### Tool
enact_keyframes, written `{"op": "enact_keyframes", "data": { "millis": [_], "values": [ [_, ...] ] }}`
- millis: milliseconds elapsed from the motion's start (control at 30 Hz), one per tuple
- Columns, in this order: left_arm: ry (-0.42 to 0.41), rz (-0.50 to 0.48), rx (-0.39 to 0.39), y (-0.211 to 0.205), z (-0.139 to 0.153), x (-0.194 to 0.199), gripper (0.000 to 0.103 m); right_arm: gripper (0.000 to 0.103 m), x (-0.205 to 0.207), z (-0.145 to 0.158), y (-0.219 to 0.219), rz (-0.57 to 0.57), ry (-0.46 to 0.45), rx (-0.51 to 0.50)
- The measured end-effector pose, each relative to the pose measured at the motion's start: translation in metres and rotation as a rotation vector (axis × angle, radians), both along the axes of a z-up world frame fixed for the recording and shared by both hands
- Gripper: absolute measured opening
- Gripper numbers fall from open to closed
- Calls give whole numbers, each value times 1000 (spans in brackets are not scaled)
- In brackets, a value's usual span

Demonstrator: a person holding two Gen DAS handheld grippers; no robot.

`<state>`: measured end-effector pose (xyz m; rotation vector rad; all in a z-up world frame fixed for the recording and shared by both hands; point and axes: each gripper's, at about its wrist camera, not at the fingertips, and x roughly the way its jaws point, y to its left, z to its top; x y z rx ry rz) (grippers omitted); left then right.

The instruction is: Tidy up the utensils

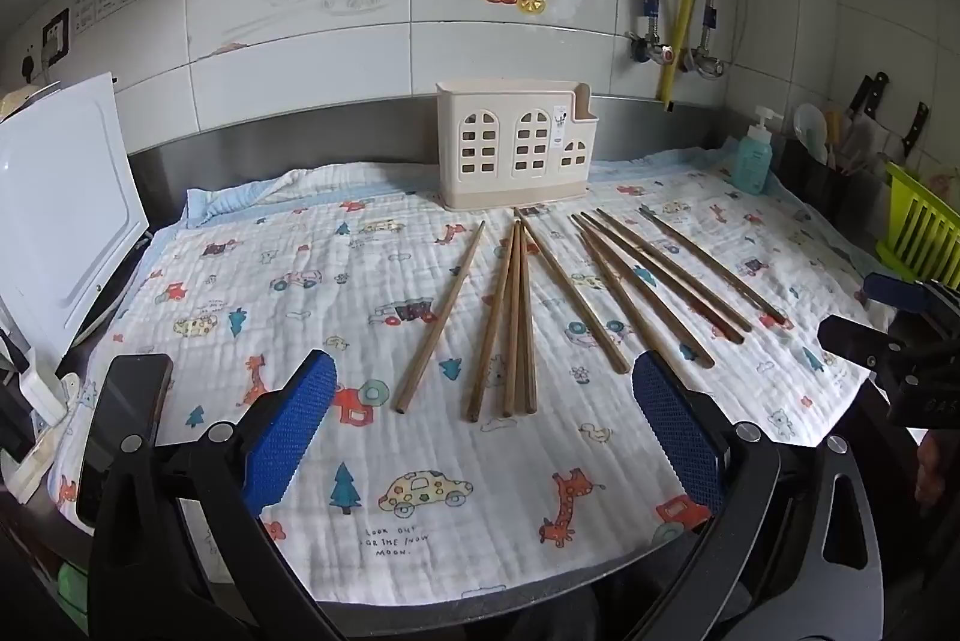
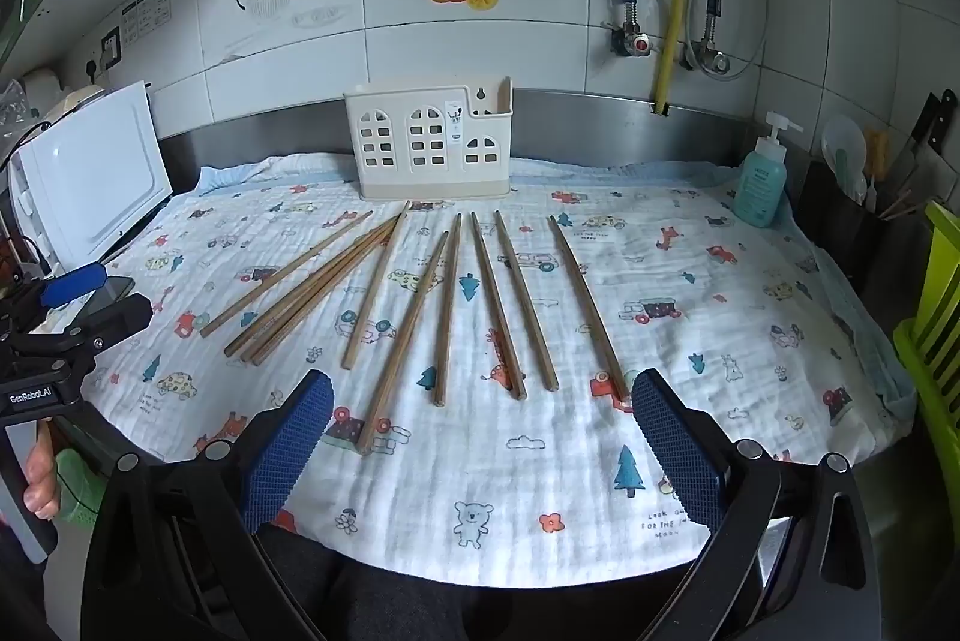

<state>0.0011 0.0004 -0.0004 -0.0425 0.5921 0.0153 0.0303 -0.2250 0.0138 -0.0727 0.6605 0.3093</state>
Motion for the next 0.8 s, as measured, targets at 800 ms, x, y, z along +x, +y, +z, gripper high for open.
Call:
{"op": "enact_keyframes", "data": {
  "millis": [800],
  "values": [
    [-25, -1, 25, -1, 3, -2, 98, 97, -1, 2, 1, 2, -5, -4]
  ]
}}
